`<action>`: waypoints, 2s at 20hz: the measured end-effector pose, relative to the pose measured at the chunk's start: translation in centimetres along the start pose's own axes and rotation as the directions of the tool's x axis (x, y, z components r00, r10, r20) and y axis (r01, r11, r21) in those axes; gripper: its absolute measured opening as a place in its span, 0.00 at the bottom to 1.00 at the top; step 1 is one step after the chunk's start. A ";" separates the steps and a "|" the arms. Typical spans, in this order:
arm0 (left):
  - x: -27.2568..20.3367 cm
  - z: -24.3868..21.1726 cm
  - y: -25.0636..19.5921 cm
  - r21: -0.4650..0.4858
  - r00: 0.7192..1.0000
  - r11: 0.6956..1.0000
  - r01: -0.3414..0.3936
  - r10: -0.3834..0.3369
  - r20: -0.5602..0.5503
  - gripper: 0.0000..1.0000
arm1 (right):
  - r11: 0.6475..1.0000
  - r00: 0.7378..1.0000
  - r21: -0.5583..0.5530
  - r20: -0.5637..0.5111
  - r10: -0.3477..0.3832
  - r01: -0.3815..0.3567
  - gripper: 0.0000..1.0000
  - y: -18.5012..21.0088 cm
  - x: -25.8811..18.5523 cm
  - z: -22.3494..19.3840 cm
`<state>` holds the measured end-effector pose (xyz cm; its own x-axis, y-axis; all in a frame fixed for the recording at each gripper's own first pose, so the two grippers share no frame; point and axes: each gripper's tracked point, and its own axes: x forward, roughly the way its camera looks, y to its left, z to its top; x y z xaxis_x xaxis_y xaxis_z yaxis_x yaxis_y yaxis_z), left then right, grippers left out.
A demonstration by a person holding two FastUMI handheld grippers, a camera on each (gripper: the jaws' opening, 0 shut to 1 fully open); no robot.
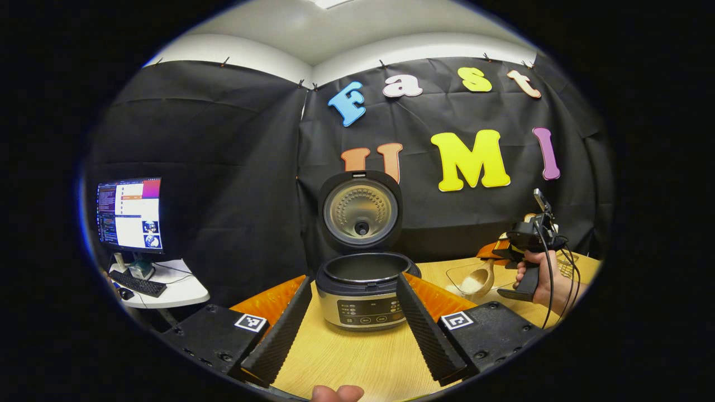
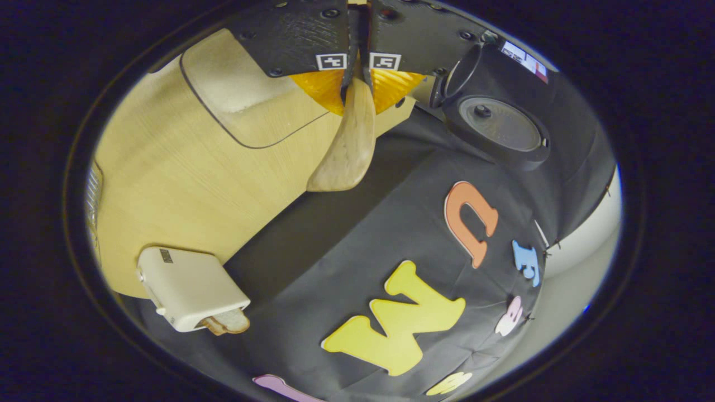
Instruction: Close the left gripper, press the button to open the rice cooker; take a wooden spoon from the chopstick holder with the right hand, scoop a spoonful of rice and pour it into the rice cooker, then put the wooden spoon back into the chopstick holder.
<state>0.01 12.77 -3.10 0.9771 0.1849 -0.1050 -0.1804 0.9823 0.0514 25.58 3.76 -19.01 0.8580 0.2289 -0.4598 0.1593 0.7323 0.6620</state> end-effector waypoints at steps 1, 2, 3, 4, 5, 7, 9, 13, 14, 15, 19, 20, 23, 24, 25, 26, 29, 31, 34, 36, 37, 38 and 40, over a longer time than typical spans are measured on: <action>0.0 0.0 0.0 0.002 1.000 1.000 -0.001 0.001 0.001 0.97 | 1.000 1.000 0.015 0.008 0.001 -0.001 0.00 -0.1 -0.3 0.5; 0.0 0.0 0.2 0.002 1.000 1.000 -0.002 0.002 0.001 0.97 | 1.000 1.000 0.023 0.018 0.003 -0.003 0.00 -0.1 -0.6 1.1; -0.1 0.0 0.2 -0.002 1.000 1.000 -0.004 0.004 0.002 0.97 | 1.000 1.000 0.019 0.025 0.004 -0.004 0.00 -0.1 -0.7 1.6; -0.1 0.1 0.1 -0.008 1.000 1.000 -0.003 0.004 0.004 0.97 | 1.000 0.999 0.015 0.036 0.007 -0.008 0.00 0.3 -1.1 2.2; 0.0 0.1 0.2 -0.015 1.000 1.000 -0.004 0.004 0.006 0.97 | 1.000 0.999 0.015 0.046 0.016 -0.017 0.00 0.6 -1.4 2.9; -0.1 0.2 0.4 -0.027 1.000 1.000 -0.005 0.005 0.006 0.97 | 0.999 0.997 0.031 0.069 0.041 -0.044 0.00 1.7 -2.1 4.3; -0.1 0.2 0.7 -0.031 1.000 0.999 -0.012 0.012 0.007 0.97 | 0.996 0.993 0.063 0.100 0.060 -0.067 0.00 2.8 -2.8 6.0; -0.3 0.4 1.7 -0.030 0.999 0.999 -0.031 0.031 0.009 0.97 | 0.987 0.989 0.122 0.117 0.092 -0.106 0.00 5.6 -3.0 7.5; -0.4 0.4 2.1 -0.028 0.999 0.999 -0.038 0.038 0.009 0.97 | 0.986 0.988 0.118 0.114 0.105 -0.118 0.00 6.7 -2.8 7.5; -0.5 0.4 2.4 -0.027 0.999 0.999 -0.042 0.042 0.009 0.97 | 0.985 0.987 0.111 0.111 0.118 -0.131 0.00 7.9 -2.5 7.4; -0.8 0.4 3.4 -0.032 0.999 0.998 -0.050 0.050 0.007 0.97 | 0.980 0.980 0.066 0.087 0.179 -0.185 0.00 14.1 -0.8 6.0; -0.8 0.4 3.5 -0.033 0.999 0.998 -0.049 0.049 0.005 0.97 | 0.979 0.978 0.058 0.077 0.193 -0.197 0.00 15.7 -0.3 5.4; -0.9 0.3 4.6 -0.035 0.998 0.998 -0.061 0.061 0.002 0.97 | 0.976 0.975 0.018 0.046 0.217 -0.218 0.00 19.8 1.7 3.3; -1.0 0.3 4.7 -0.036 0.998 0.997 -0.064 0.064 0.002 0.97 | 0.975 0.975 -0.011 0.034 0.221 -0.221 0.00 21.1 2.5 2.4; -1.0 0.3 5.0 -0.039 0.998 0.997 -0.068 0.068 -0.001 0.98 | 0.974 0.975 -0.045 0.025 0.222 -0.221 0.00 22.2 3.2 1.5; -1.0 0.1 5.4 -0.041 0.997 0.997 -0.073 0.073 -0.003 0.97 | 0.972 0.975 -0.080 0.018 0.222 -0.220 0.00 23.2 3.8 0.5; -1.2 -0.1 6.6 -0.047 0.996 0.994 -0.094 0.094 -0.012 0.97 | 0.960 0.977 -0.185 -0.007 0.213 -0.210 0.00 24.9 5.7 -2.2; -1.3 -0.3 7.3 -0.051 0.994 0.993 -0.109 0.108 -0.014 0.97 | 0.953 0.980 -0.230 -0.018 0.199 -0.198 0.00 25.6 6.9 -3.5; -1.1 -0.6 7.4 -0.064 0.994 0.992 -0.105 0.104 -0.022 0.97 | 0.930 0.985 -0.326 -0.021 0.174 -0.171 0.00 26.5 8.3 -5.4; -1.1 -0.8 7.6 -0.065 0.994 0.992 -0.107 0.105 -0.033 0.97 | 0.904 0.985 -0.397 -0.006 0.171 -0.159 0.00 27.1 8.6 -5.8; -1.1 -0.8 7.7 -0.064 0.994 0.992 -0.110 0.108 -0.033 0.97 | 0.888 0.985 -0.432 0.002 0.172 -0.155 0.00 27.3 8.7 -6.1; -1.2 -0.7 7.7 -0.064 0.994 0.992 -0.111 0.109 -0.030 0.98 | 0.872 0.985 -0.466 0.009 0.174 -0.150 0.00 27.6 8.9 -6.3; -1.1 -0.7 7.6 -0.068 0.994 0.992 -0.111 0.109 -0.029 0.97 | 0.843 0.983 -0.518 0.024 0.181 -0.143 0.00 28.3 8.9 -6.4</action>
<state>-2.52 20.08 -3.33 0.9480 0.2915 -0.1279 -0.2945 0.9556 -0.0050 34.55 30.65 -8.16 0.8842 0.3423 -0.3180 -0.2409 0.9172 0.3174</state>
